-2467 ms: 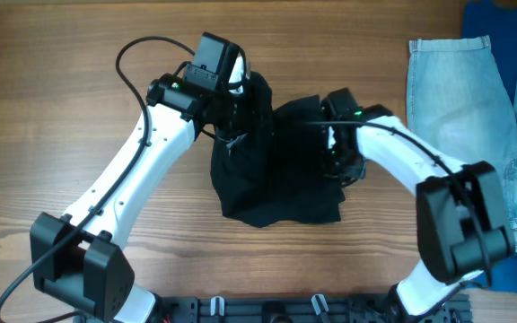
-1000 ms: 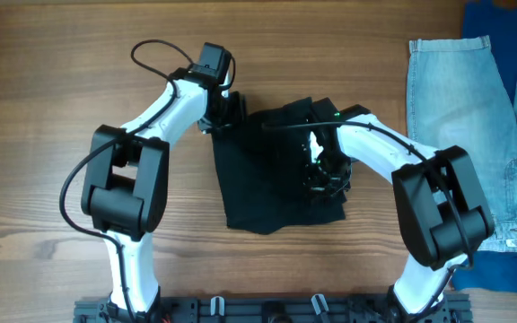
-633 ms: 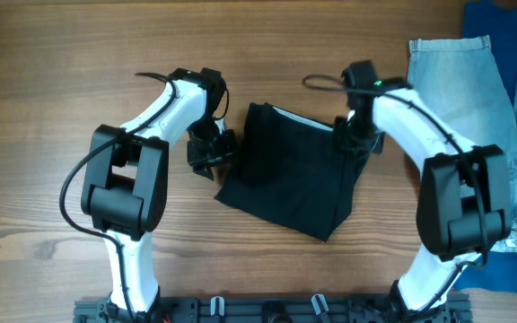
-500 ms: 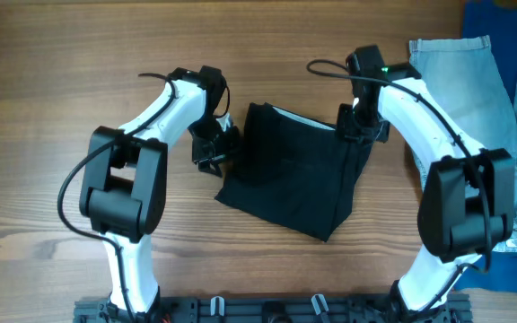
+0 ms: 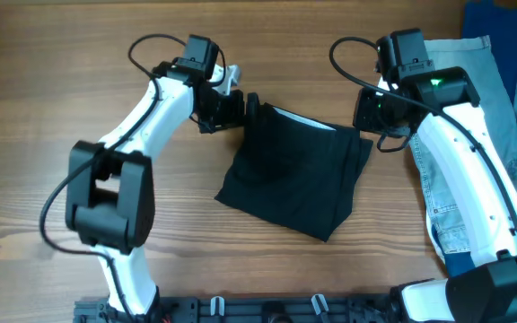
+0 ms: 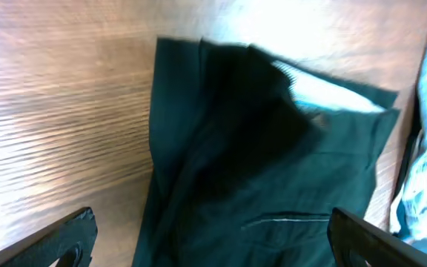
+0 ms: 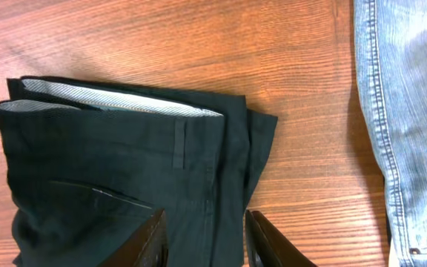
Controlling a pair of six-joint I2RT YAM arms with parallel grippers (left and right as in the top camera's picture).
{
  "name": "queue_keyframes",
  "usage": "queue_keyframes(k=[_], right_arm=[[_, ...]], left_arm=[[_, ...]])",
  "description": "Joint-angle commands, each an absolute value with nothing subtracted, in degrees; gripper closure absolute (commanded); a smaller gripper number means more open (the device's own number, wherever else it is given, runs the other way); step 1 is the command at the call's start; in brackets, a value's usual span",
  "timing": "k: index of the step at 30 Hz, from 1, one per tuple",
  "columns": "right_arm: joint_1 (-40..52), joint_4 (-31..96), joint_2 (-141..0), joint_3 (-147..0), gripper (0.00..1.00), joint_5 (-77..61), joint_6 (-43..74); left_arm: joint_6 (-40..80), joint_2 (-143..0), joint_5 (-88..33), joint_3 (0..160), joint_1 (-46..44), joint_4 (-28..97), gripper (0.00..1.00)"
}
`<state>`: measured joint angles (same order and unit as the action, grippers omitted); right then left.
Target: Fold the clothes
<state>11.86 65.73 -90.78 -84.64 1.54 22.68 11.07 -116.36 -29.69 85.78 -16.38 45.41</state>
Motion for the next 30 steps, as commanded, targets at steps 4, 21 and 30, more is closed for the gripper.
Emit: queue_keyframes(k=[4,21,30], right_arm=[[12.0,66.8,-90.5,-85.5,0.65,1.2,22.6],[12.0,68.5,-90.5,-85.4,0.65,1.2,22.5],[12.0,69.1,-90.5,-85.4,0.65,1.2,22.5]], left_arm=[[6.8,-124.2,-40.1,85.5,-17.7,43.9,0.0],[7.9,-124.4,-41.4,86.7,-11.2,36.8,0.96],[18.5,-119.3,-36.8,89.0,20.6,31.7,0.96]])
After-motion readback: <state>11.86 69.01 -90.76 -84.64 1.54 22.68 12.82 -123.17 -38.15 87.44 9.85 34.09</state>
